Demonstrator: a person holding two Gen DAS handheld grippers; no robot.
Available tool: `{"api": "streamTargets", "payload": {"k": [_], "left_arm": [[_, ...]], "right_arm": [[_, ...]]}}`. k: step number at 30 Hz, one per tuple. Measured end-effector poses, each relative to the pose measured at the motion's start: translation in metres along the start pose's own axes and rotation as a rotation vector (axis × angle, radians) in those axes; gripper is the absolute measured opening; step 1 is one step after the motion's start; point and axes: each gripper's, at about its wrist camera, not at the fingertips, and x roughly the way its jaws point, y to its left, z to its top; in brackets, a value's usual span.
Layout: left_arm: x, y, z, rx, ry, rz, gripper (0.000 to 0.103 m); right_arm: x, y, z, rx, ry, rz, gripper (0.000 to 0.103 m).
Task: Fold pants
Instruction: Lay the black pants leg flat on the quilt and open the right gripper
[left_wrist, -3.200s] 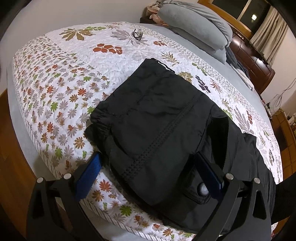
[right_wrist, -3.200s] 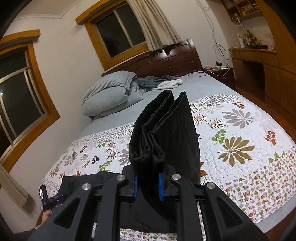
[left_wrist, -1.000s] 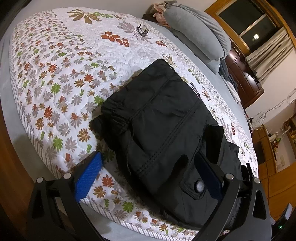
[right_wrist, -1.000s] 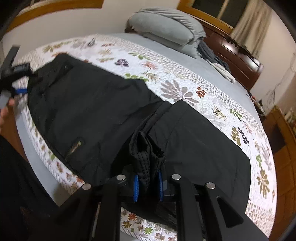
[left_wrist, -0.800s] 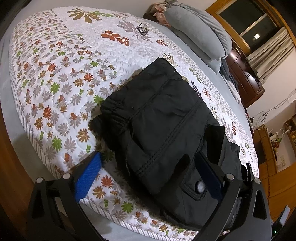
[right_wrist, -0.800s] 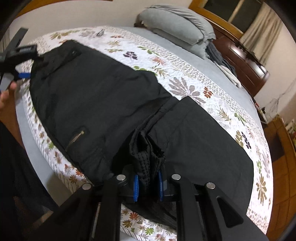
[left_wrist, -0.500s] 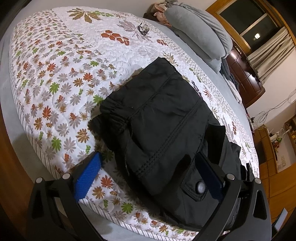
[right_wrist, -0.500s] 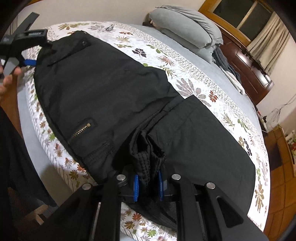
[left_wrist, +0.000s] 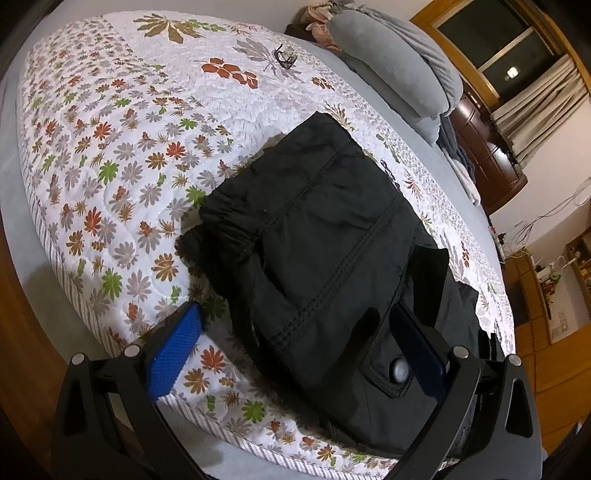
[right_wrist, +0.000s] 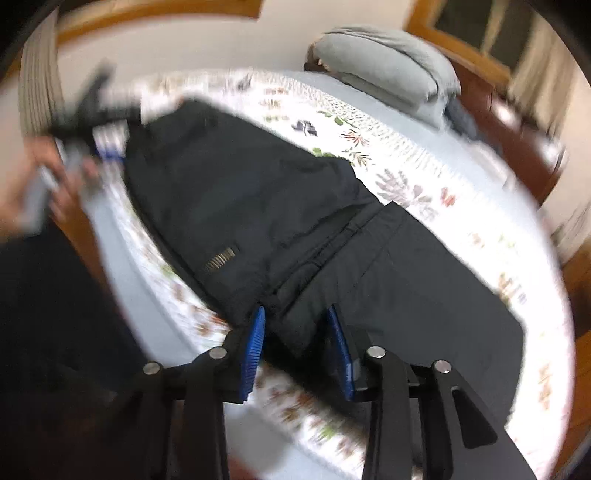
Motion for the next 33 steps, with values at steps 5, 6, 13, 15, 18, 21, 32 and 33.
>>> {"api": "streamTargets", "payload": {"k": [5,6,13,15,18,21,32,33], "left_arm": [[0.000,0.001,0.000,0.002,0.002,0.000,0.100],[0.000,0.001,-0.001,0.000,0.001,-0.002,0.100],[-0.002,0.004,-0.001,-0.007,0.003,-0.027,0.100],[-0.003,0.005,-0.002,-0.007,0.004,-0.025,0.100],[-0.003,0.004,-0.002,-0.006,0.004,-0.019,0.100],[-0.003,0.004,-0.002,-0.010,0.004,-0.025,0.100],[-0.003,0.003,-0.003,-0.016,0.002,-0.027,0.100],[-0.003,0.003,-0.003,-0.017,0.002,-0.028,0.100]], "right_arm": [[-0.019,-0.050,0.011,0.193,-0.073,0.120,0.036],[-0.015,-0.053,0.011,0.208,-0.058,0.103,0.036],[-0.007,-0.030,-0.013,0.144,0.003,0.035,0.035],[-0.008,-0.013,-0.017,0.062,-0.001,-0.007,0.035],[0.002,-0.004,-0.014,0.008,-0.003,-0.024,0.035],[0.013,0.002,-0.008,-0.033,0.010,-0.048,0.035],[0.018,0.004,-0.001,-0.052,0.040,0.082,0.010],[0.019,0.005,0.000,-0.055,0.044,0.085,0.010]]}}
